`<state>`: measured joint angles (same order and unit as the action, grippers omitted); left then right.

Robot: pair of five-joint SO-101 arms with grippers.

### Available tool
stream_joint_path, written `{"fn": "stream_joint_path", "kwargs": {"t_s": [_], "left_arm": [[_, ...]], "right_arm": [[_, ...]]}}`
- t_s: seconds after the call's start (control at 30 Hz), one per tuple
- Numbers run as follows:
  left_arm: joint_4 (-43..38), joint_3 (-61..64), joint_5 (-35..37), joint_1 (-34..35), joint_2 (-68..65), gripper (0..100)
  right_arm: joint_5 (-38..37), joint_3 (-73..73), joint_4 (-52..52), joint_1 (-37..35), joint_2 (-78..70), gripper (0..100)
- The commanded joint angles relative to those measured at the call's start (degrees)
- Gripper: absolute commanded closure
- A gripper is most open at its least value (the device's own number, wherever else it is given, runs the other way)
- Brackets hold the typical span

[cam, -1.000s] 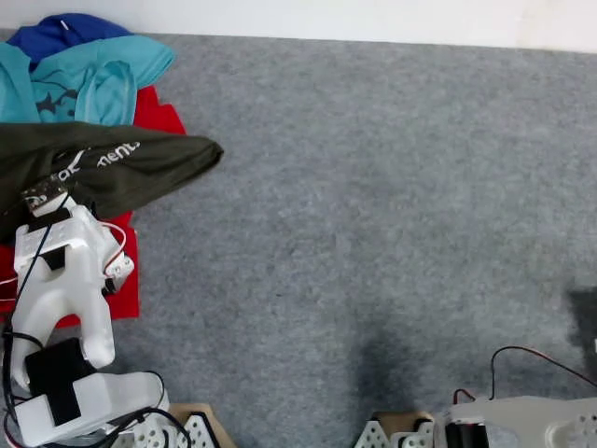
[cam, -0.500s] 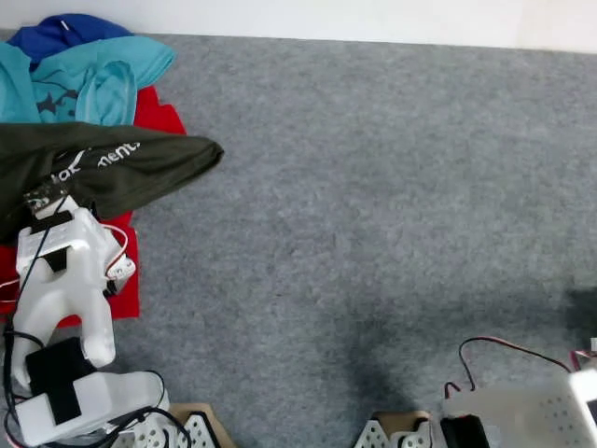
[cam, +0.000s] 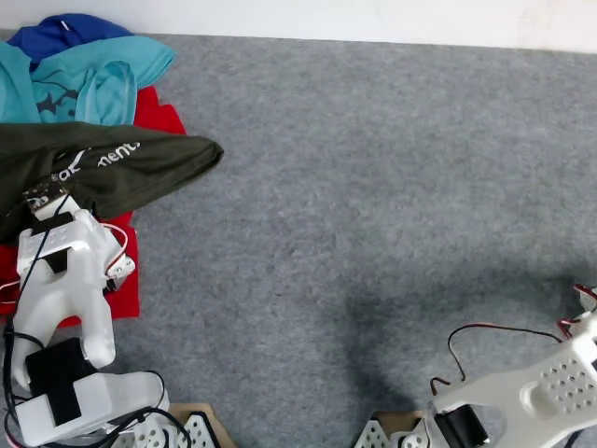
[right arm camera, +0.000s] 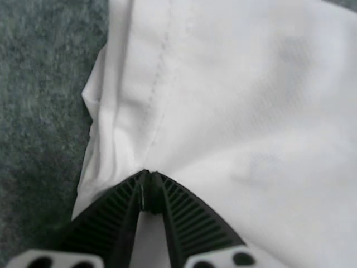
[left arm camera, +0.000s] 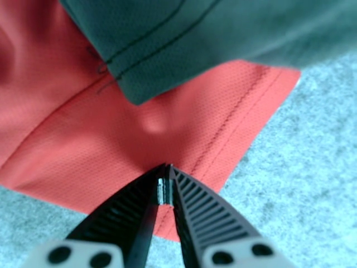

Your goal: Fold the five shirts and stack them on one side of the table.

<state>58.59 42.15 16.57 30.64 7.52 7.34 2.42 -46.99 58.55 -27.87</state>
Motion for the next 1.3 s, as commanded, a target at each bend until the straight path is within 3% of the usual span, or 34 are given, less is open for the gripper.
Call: {"fn": "stream_joint_path", "kwargs": {"t_s": [0.0, 0.23, 0.47, 0.7, 0.87, 1.07, 1.27], "left_arm": [[-1.14, -0.04, 0.09, -0.75, 2.24, 99], [-1.41, -1.89, 0.18, -0.57, 2.86, 99], [6.95, -15.34, 0.35, 6.64, 2.86, 98], [16.44, -27.74, 0.09, 7.25, 2.68, 71], [16.97, -34.15, 0.26, 11.82, 2.15, 69], [16.88, -40.66, 0.18, 13.23, 0.31, 70], [17.76, -53.14, 0.18, 13.85, -14.02, 70]], "right_arm": [[0.7, 4.35, -0.57, -0.92, 0.75, 99.2], [0.26, 7.69, -0.84, 2.33, 9.01, 98.9], [-4.22, 7.96, -17.63, -3.74, 21.76, 79.3], [-4.22, 7.34, -29.05, -9.89, 38.73, 79.6], [-7.91, -0.04, -36.09, -16.57, 49.19, 79.6], [-8.62, -17.27, -33.1, -22.81, 62.29, 79.6], [-8.53, -32.92, -25.19, -24.66, 73.71, 79.6]]}}
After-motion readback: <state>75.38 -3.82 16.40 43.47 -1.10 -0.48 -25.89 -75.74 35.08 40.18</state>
